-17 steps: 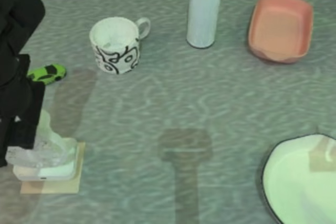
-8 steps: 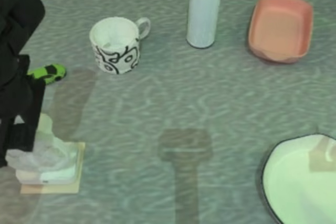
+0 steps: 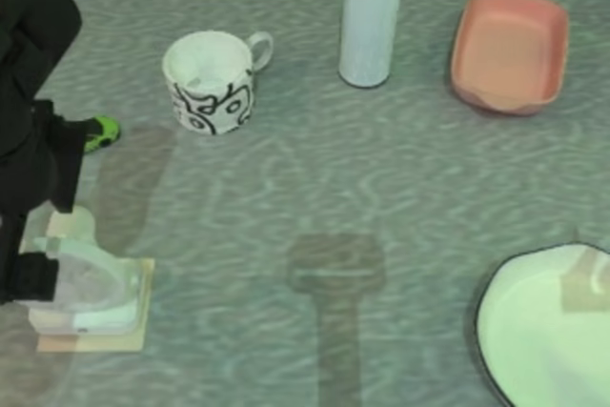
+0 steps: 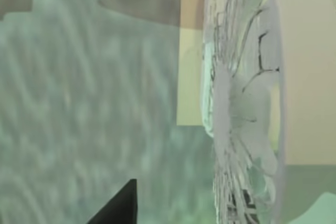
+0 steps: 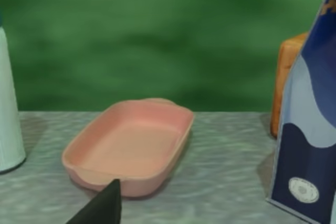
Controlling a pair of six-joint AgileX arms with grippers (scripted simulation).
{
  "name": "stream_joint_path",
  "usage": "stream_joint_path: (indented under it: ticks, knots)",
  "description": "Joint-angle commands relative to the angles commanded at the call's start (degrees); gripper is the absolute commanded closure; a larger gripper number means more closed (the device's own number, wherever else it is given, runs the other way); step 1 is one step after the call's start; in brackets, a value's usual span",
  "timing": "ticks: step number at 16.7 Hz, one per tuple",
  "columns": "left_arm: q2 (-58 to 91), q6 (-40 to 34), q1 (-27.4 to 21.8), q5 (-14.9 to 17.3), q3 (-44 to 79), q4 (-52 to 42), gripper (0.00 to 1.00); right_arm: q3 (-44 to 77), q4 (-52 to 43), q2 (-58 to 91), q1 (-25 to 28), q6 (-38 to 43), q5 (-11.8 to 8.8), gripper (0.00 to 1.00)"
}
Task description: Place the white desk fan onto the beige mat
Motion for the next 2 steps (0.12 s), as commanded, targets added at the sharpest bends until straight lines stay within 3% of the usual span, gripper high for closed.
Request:
stream_joint_path:
  ticks: [2]
  knots:
    - [0.0,0.0,0.0,0.0,0.0,0.0,0.00,0.0,0.0,0.0,0.0,0.0,0.0,0.00]
